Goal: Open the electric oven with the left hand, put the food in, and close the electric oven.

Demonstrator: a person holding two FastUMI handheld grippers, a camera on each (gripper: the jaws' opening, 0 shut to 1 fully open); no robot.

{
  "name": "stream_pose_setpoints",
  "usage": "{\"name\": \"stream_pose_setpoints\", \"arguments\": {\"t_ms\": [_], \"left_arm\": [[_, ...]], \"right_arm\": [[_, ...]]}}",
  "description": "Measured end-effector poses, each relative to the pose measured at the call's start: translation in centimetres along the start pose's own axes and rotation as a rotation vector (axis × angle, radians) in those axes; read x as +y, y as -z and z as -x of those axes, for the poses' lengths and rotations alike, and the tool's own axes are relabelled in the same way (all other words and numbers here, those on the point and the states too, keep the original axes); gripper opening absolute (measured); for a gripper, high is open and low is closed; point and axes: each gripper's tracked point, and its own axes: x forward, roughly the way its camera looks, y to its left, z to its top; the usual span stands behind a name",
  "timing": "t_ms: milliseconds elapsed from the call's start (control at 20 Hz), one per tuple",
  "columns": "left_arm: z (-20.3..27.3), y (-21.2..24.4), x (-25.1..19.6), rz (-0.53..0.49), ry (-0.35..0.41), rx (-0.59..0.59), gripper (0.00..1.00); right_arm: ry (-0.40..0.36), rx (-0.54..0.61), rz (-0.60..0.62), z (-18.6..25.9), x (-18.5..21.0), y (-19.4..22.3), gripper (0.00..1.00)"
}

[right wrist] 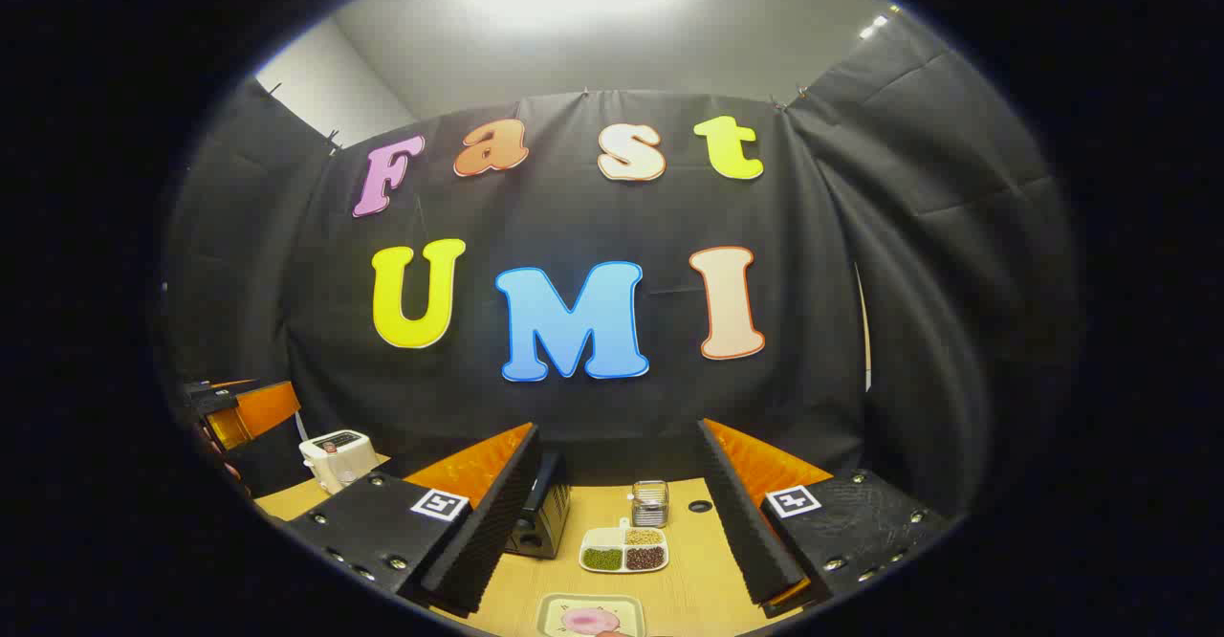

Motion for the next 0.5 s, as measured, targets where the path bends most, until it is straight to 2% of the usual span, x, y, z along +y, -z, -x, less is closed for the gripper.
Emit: {"name": "stream_pose_setpoints", "arguments": {"t_ms": [350,450,500], "left_arm": [[-1.4,-1.1,1.2,0.007,0.059,-0.03,1.0],[-1.9,-1.7,1.6,0.01,0.063,-0.049,0.91],[-1.8,-1.6,1.5,0.015,0.077,-0.05,0.96]], "right_arm": [[0.038,-0.01,-0.026,-0.4,2.2,-0.9,0.98],[0.055,-0.015,-0.022,-0.6,2.4,-1.1,0.97],[0.068,-0.013,-0.018,-0.6,2.3,-1.0,0.97]]}}
